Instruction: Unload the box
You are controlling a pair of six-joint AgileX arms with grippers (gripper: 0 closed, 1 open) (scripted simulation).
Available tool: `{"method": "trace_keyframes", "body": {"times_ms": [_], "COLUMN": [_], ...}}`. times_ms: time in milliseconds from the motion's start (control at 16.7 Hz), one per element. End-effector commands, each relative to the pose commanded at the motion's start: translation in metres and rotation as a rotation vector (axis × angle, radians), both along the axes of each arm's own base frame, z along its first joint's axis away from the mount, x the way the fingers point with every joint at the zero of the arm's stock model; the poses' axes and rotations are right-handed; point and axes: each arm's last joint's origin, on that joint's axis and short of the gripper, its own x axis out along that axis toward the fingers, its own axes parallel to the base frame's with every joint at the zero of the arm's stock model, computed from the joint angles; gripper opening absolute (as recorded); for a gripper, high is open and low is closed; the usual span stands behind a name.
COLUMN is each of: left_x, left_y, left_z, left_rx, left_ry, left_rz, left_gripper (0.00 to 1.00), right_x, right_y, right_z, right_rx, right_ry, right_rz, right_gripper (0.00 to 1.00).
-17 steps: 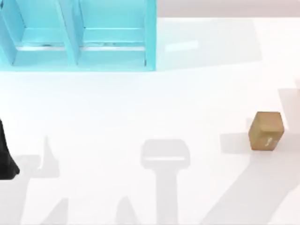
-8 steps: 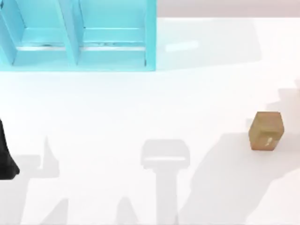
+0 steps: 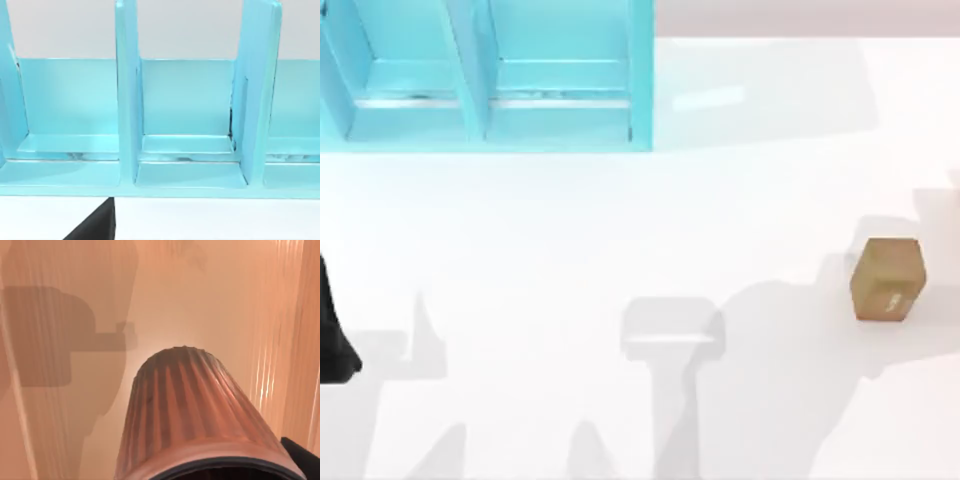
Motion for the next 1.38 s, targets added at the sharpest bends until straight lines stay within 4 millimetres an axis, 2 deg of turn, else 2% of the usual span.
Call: {"method": "trace_keyframes", "body": {"times_ms": [420, 600, 780, 1020, 1200, 1320, 1380], "left_x": [0.000, 0.000, 0.000, 0.000, 0.000, 0.000, 0.000], "left_y": [0.000, 0.000, 0.000, 0.000, 0.000, 0.000, 0.000], "left_z": [0.000, 0.000, 0.000, 0.000, 0.000, 0.000, 0.000], "left_rx": [0.000, 0.000, 0.000, 0.000, 0.000, 0.000, 0.000], "left_ry": [0.000, 0.000, 0.000, 0.000, 0.000, 0.000, 0.000], "left_rz": [0.000, 0.000, 0.000, 0.000, 0.000, 0.000, 0.000], "left_gripper": [1.00, 1.00, 1.00, 1.00, 1.00, 1.00, 1.00], "right_x": [0.003, 0.017, 0.034, 0.040, 0.023, 0.004, -0.005], "right_y": [0.005, 0.035, 0.093, 0.196, 0.287, 0.332, 0.349], "right_z": [-0.004, -0.014, -0.026, -0.048, -0.068, -0.079, -0.083], "right_rx": [0.007, 0.016, 0.003, -0.035, -0.057, -0.062, -0.062], "right_ry": [0.013, 0.035, 0.046, 0.050, 0.047, 0.040, 0.036], "right_rz": [-0.001, -0.009, -0.037, -0.054, -0.022, -0.010, -0.007], "right_gripper": [0.00, 0.00, 0.00, 0.00, 0.00, 0.00, 0.00]}}
